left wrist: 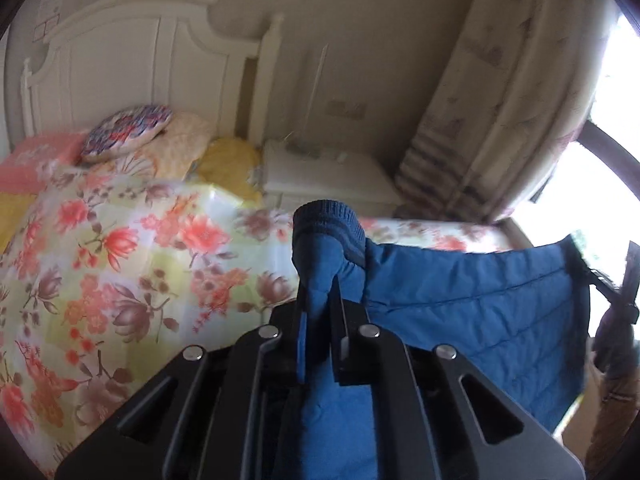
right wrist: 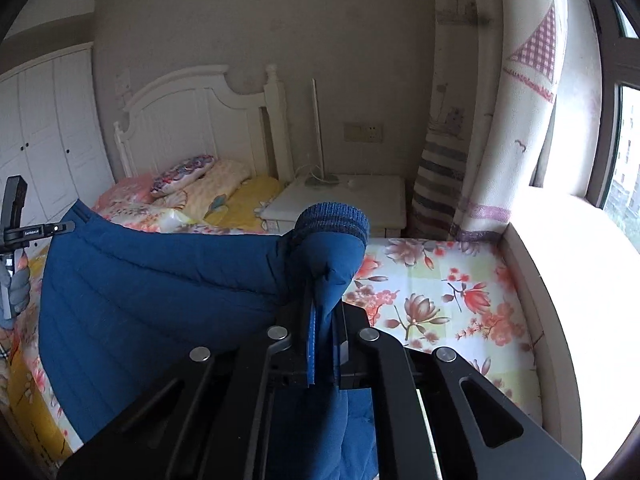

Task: Fold large clothes

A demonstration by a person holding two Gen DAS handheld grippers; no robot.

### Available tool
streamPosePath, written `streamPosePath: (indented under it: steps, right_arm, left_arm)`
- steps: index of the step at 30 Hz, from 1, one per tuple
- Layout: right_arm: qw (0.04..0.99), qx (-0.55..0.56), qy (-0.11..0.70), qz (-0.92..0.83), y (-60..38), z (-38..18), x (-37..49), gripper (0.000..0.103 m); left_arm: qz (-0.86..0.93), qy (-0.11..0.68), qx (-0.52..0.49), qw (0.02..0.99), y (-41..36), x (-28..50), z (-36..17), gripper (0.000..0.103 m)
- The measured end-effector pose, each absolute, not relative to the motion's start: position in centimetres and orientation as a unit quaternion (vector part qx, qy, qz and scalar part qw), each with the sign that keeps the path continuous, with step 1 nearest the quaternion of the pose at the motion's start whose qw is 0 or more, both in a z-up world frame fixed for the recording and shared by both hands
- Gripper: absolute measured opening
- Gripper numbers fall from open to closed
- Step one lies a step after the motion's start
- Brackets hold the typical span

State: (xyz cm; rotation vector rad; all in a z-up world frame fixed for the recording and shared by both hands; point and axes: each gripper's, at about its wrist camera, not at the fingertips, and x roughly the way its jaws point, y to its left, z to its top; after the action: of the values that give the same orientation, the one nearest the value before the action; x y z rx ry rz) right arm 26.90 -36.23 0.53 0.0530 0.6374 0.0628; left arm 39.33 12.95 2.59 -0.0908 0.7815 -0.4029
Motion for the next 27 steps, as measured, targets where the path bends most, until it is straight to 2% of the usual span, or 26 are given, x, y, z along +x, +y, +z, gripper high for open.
streamPosePath:
  steps: [3, 4, 6, 12, 16, 19, 21, 23, 25, 26, 27]
  right_arm:
    - [0.918, 0.026, 0.397, -0.004, -36.1, -6.3, 30.6, 0.006]
    - [0.902, 0.022, 0.431, -0.014, -35.9, -9.6, 31.5, 0.006]
    - [0.903, 0.031, 0.427, -0.017, -36.0, -11.5, 31.4, 0.007]
    - [0.907, 0.048, 0.417, -0.026, -37.0, -10.9, 30.8, 0.007]
    - [0.914, 0.067, 0.398, -0.035, -37.5, -10.5, 29.6, 0.007]
    - [0.928, 0.079, 0.361, -0.037, -37.7, -8.5, 27.8, 0.007]
    - [0.929, 0.089, 0.356, -0.038, -38.4, -7.8, 27.6, 0.007]
    - [0.917, 0.088, 0.387, -0.039, -38.7, -9.2, 28.7, 0.007]
    - [0.904, 0.078, 0.418, -0.043, -38.2, -11.6, 30.0, 0.008]
    - [0.904, 0.072, 0.418, -0.051, -37.9, -11.9, 30.2, 0.008]
    - [0.904, 0.061, 0.418, -0.056, -37.6, -11.7, 30.3, 0.008]
  left_arm:
    - [-0.153, 0.431, -0.024, 0.889, 11.5, 42.3, -3.7, 0.010]
    - [-0.140, 0.442, -0.018, 0.886, 11.2, 42.7, -5.7, 0.015]
    - [-0.122, 0.460, -0.008, 0.879, 10.4, 43.0, -9.7, 0.021]
    - [-0.113, 0.396, 0.036, 0.911, 9.7, 41.1, -7.5, 0.020]
    - [-0.108, 0.408, 0.044, 0.905, 9.4, 41.7, -8.0, 0.020]
    - [-0.115, 0.367, 0.029, 0.922, 9.8, 40.9, -6.2, 0.020]
    - [-0.116, 0.377, 0.030, 0.918, 9.9, 41.4, -6.0, 0.021]
    - [-0.104, 0.408, 0.039, 0.906, 9.5, 42.4, -7.3, 0.025]
    - [-0.076, 0.454, 0.054, 0.886, 8.9, 43.6, -9.9, 0.041]
    - [-0.067, 0.450, 0.057, 0.889, 8.9, 43.6, -9.9, 0.043]
    - [-0.059, 0.446, 0.060, 0.891, 8.9, 43.5, -9.7, 0.050]
